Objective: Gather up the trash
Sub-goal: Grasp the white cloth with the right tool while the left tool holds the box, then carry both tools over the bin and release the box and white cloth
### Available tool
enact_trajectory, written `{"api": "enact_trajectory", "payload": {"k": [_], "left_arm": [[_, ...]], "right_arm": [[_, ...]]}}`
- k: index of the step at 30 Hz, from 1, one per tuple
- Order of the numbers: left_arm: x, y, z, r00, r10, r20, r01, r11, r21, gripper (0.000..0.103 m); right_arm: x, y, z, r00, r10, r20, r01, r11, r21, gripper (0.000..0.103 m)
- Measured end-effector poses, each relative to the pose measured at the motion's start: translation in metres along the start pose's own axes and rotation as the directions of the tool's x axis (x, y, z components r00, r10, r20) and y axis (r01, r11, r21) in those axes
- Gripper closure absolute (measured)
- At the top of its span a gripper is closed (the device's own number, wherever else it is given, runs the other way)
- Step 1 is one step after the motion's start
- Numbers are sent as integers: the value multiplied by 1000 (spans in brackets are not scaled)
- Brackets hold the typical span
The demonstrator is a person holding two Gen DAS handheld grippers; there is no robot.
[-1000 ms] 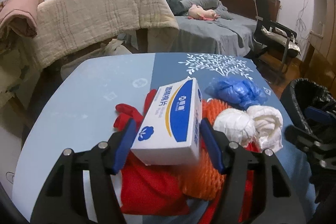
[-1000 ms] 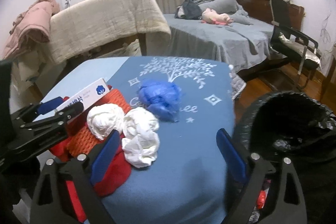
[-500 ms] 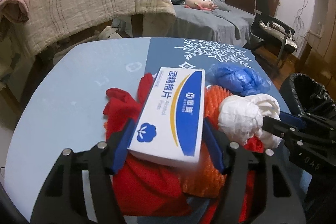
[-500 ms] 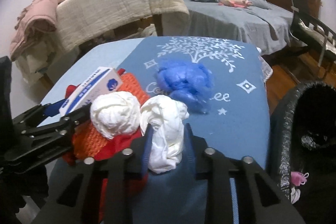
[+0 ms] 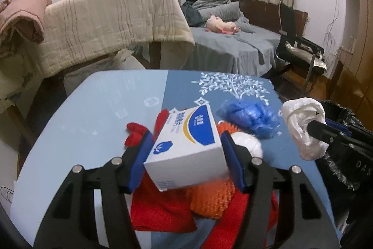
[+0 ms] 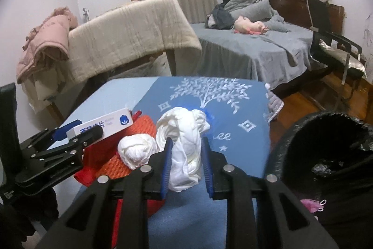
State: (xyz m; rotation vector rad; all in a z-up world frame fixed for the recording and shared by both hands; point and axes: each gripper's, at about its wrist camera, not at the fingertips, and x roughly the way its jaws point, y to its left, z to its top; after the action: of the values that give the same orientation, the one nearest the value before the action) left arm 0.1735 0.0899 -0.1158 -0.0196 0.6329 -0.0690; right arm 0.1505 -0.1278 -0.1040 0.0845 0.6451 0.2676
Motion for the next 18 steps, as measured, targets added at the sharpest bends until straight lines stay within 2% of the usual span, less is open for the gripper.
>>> {"api": "enact_trajectory", "payload": {"k": [3, 10, 12, 18], "left_arm": [[-2, -5, -2, 1000, -11, -14, 11, 1000, 9, 45], [19, -9, -17, 991, -48, -128, 51, 998, 22, 43], [25, -8, -17, 988, -53, -143, 56, 998, 16, 35], [38, -3, -13, 985, -54, -163, 54, 999, -3, 32]], "right_arm": [[-6, -4, 1, 1000, -7, 3, 7, 1000, 4, 79], [-1, -5, -11, 999, -19, -42, 18, 1000, -2, 79], [1, -5, -13, 999, -19, -49, 19, 1000, -3, 79], [7, -5, -12, 998, -22, -60, 21, 1000, -9, 78]]}}
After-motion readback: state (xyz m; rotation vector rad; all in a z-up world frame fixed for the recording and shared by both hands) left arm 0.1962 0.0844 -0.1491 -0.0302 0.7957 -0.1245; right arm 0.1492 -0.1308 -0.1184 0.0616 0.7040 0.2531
